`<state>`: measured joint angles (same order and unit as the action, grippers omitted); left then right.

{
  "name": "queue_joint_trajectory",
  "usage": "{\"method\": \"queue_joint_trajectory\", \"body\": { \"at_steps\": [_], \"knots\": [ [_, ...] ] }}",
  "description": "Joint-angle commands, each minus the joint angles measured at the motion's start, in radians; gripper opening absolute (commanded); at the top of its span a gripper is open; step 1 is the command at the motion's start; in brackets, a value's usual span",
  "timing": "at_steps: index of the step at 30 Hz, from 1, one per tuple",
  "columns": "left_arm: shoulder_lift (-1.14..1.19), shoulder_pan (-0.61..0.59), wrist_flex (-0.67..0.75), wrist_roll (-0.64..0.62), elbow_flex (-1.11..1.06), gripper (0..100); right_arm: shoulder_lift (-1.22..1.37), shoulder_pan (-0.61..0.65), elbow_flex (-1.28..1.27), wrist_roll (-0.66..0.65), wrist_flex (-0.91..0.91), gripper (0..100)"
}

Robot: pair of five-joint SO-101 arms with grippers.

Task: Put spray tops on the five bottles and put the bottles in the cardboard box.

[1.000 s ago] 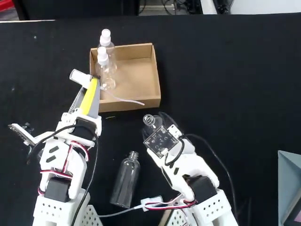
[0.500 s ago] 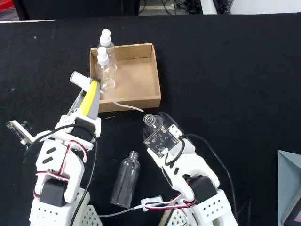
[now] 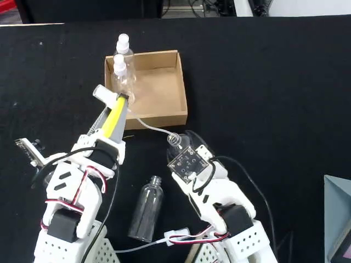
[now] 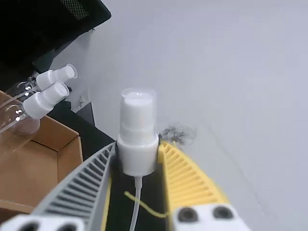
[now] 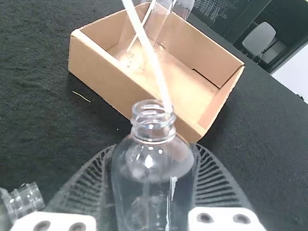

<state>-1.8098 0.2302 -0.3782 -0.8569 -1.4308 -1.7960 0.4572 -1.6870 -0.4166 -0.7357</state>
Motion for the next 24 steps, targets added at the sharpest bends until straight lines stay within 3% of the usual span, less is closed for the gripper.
{"method": "queue_joint_trajectory", "body": {
  "at_steps": [1,18,24],
  "knots": [
    [-0.017,0.016,-0.029,0.011,0.047,3,-0.099,-0.028,0.005,-0.011,0.025,11.4],
    [-0.017,0.016,-0.071,0.012,0.05,3,-0.101,-0.071,0.005,-0.009,0.017,11.4],
    [-0.017,0.077,-0.017,0.04,-0.012,3,-0.101,-0.003,0.005,-0.009,-0.02,11.4]
  ]
}}
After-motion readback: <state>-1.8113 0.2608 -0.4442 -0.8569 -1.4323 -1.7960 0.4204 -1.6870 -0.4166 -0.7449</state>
